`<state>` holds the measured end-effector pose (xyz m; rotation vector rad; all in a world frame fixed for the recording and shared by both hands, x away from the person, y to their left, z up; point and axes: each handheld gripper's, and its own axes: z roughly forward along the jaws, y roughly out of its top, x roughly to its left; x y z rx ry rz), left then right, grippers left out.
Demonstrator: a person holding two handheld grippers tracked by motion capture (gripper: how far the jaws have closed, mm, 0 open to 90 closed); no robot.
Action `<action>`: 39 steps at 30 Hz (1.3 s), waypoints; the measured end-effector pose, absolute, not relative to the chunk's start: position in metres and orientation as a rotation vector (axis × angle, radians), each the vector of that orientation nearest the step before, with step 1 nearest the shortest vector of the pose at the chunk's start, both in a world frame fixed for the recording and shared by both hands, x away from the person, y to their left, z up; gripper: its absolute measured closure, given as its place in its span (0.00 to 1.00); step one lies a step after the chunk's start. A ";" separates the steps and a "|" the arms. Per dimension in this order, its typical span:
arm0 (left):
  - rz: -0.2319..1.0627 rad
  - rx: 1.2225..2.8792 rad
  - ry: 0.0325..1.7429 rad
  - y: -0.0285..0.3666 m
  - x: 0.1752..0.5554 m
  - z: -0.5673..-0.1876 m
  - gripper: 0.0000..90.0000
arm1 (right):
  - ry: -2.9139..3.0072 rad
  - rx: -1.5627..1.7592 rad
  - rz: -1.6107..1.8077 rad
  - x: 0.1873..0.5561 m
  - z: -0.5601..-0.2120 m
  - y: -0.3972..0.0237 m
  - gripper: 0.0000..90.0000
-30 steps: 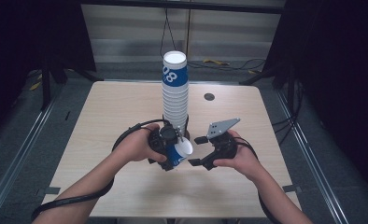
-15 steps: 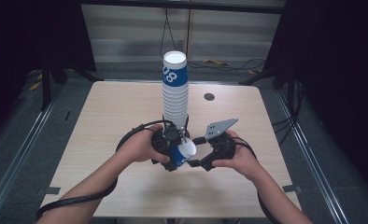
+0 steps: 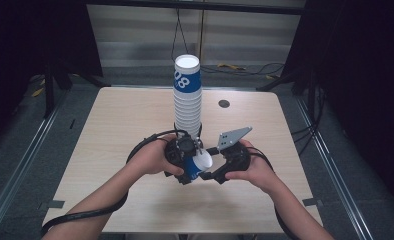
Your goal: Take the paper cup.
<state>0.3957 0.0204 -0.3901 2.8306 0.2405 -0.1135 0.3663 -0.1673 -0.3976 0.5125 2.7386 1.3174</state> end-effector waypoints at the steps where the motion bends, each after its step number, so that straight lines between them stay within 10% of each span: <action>1: -0.117 2.834 0.239 0.020 0.396 -0.390 0.23 | 2.739 0.511 1.315 0.366 -0.398 -0.167 0.19; 39: -0.111 2.817 0.191 0.015 0.393 -0.393 0.22 | 2.765 0.470 1.352 0.367 -0.400 -0.158 0.29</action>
